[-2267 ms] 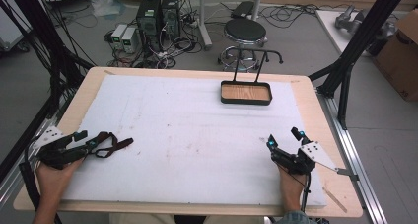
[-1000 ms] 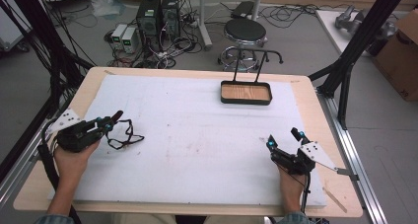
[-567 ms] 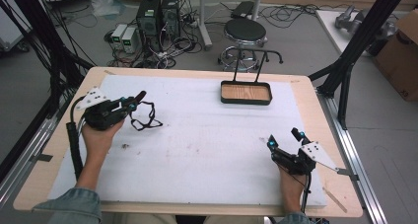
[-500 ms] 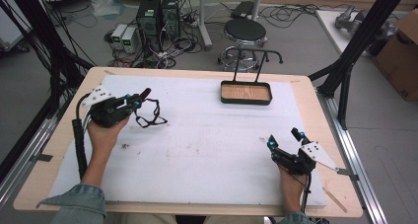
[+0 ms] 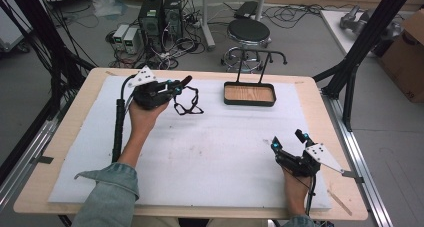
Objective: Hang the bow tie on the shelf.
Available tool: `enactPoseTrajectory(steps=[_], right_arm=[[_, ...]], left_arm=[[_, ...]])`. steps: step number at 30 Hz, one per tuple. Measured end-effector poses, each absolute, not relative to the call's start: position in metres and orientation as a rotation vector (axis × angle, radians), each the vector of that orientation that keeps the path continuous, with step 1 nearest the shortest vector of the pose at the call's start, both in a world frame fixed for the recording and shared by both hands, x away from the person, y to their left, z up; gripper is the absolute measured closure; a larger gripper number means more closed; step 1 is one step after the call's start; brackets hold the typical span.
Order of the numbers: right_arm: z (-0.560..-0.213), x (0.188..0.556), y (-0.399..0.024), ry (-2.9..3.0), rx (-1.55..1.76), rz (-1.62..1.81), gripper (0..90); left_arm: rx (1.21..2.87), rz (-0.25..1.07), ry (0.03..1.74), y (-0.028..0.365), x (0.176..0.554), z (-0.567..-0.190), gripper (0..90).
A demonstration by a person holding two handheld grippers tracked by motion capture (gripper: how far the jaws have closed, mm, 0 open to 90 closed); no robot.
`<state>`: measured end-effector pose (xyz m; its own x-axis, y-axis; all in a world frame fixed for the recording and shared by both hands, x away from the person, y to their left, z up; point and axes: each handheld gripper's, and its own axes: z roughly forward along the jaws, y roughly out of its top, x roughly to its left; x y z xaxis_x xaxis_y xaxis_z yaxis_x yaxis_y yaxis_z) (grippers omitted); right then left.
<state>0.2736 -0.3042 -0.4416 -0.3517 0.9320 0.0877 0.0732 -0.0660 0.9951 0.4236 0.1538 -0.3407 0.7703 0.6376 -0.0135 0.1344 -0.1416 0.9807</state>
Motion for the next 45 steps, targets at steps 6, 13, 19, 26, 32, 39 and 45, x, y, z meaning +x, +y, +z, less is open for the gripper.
enactPoseTrajectory(steps=[6, 13, 19, 26, 32, 39, 45], right_arm=[[-0.442, 0.274, -0.304, 1.484, 1.116, 1.502, 11.6], [-0.442, 0.274, -0.304, 1.484, 1.119, 1.499, 11.6], [-0.442, 0.274, -0.305, 1.481, 1.126, 1.500, 11.7], [-0.442, 0.274, -0.304, 1.486, 1.119, 1.499, 11.6], [-0.442, 0.275, -0.305, 1.485, 1.121, 1.502, 11.7], [-0.442, 0.275, -0.305, 1.488, 1.122, 1.505, 11.7], [-0.442, 0.275, -0.304, 1.495, 1.116, 1.512, 11.6]], left_arm=[[1.696, 0.477, 0.566, 0.126, 0.439, -0.331, 75.7], [1.704, 0.471, 0.536, 0.095, 0.455, -0.324, 76.0], [1.700, 0.456, 0.551, 0.075, 0.466, -0.327, 76.1], [1.680, 0.432, 0.573, 0.061, 0.480, -0.331, 76.1], [1.622, 0.425, 0.613, 0.054, 0.495, -0.325, 76.5], [1.575, 0.414, 0.642, 0.046, 0.512, -0.319, 76.5], [1.539, 0.405, 0.674, 0.042, 0.524, -0.323, 76.5]])
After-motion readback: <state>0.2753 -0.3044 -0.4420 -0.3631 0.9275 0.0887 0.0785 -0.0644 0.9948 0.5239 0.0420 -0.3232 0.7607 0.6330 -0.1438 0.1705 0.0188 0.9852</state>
